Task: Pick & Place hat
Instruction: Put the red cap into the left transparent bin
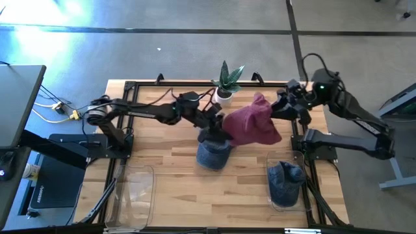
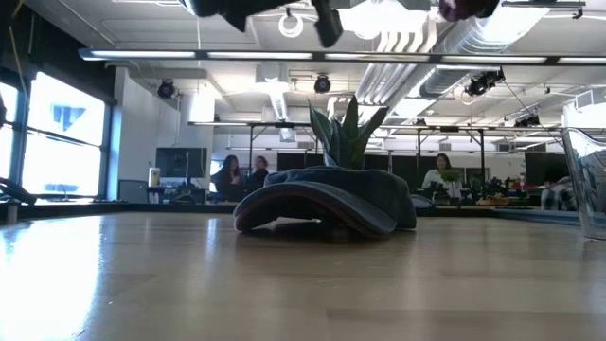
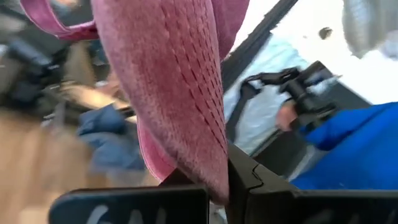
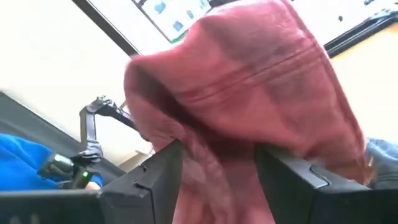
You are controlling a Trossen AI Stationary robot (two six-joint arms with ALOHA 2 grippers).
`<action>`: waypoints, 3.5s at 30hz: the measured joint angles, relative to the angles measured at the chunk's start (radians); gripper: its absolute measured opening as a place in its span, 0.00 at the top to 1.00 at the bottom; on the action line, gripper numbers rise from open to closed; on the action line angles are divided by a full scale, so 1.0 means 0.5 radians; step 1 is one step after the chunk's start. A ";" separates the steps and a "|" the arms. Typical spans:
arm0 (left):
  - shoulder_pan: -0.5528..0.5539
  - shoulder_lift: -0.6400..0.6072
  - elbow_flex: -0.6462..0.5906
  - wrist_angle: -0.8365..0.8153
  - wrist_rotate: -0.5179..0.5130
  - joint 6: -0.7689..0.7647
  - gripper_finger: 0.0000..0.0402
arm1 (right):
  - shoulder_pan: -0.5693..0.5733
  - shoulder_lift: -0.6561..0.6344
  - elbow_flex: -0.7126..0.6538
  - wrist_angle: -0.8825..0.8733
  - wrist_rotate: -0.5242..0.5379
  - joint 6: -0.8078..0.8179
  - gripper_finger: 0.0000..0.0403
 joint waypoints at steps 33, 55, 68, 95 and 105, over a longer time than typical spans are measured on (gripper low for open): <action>0.000 -0.411 0.541 -1.648 -0.699 0.428 1.00 | 0.291 0.291 -0.002 0.474 0.528 -0.764 0.24; 0.000 -0.411 0.541 -1.800 -0.654 0.498 1.00 | 0.318 0.525 0.000 0.464 0.106 -0.749 0.30; 0.000 -0.411 0.543 -1.835 -0.486 0.504 1.00 | 0.394 0.390 0.000 0.807 -0.607 -0.073 0.58; 0.000 -0.411 0.540 -2.037 -0.645 0.478 1.00 | 0.201 0.471 0.000 0.648 -0.183 0.144 0.65; -0.063 -0.411 0.542 -1.983 -0.499 0.487 1.00 | 0.219 0.492 -0.001 0.967 -0.878 0.141 0.96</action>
